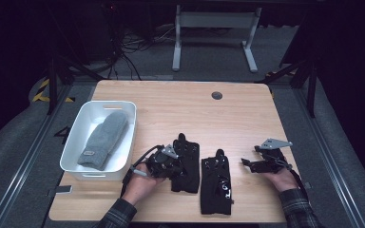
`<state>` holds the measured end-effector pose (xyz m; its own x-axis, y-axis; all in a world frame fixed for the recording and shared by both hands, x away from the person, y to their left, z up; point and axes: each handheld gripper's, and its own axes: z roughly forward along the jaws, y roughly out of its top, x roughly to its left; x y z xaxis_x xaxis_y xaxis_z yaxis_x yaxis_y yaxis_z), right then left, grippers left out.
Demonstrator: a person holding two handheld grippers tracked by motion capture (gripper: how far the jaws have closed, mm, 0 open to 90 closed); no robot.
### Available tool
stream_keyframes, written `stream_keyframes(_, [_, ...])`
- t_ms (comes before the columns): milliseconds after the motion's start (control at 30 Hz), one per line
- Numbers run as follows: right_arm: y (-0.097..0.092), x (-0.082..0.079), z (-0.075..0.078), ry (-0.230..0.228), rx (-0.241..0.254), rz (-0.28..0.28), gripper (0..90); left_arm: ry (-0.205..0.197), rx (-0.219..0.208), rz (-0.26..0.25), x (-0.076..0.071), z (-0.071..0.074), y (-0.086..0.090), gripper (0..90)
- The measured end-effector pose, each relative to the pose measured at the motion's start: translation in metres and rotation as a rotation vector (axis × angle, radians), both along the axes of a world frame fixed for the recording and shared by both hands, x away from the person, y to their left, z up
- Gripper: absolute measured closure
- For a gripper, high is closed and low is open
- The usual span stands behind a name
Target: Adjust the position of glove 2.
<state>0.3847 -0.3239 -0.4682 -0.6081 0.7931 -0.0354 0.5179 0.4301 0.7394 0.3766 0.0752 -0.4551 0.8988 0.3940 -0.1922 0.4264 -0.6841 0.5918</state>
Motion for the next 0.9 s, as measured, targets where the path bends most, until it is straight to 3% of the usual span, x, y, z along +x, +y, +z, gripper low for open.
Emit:
stream_keyframes(400, [0.000,0.000,0.000,0.000,-0.002,-0.003,18.8,0.058,-0.007,-0.119,-0.031,-0.001,0.007,90.0])
stream_keyframes(467, [0.000,0.000,0.000,0.000,-0.002,-0.002,18.8,0.046,-0.015,-0.116,-0.035,-0.001,0.009,90.0])
stream_keyframes(533, [0.000,0.000,0.000,0.000,-0.001,-0.002,18.8,0.033,-0.025,-0.103,-0.037,0.002,0.011,89.3])
stream_keyframes(667, [0.000,0.000,0.000,0.000,-0.002,-0.002,18.8,-0.014,-0.062,0.000,-0.035,0.011,0.016,77.2])
stream_keyframes(767, [0.000,0.000,0.000,0.000,-0.002,-0.002,18.8,-0.019,-0.048,0.086,-0.031,0.009,0.019,66.0])
stream_keyframes(900, [0.000,0.000,0.000,0.000,-0.002,-0.003,18.8,-0.015,-0.050,0.170,-0.025,0.007,0.022,59.5])
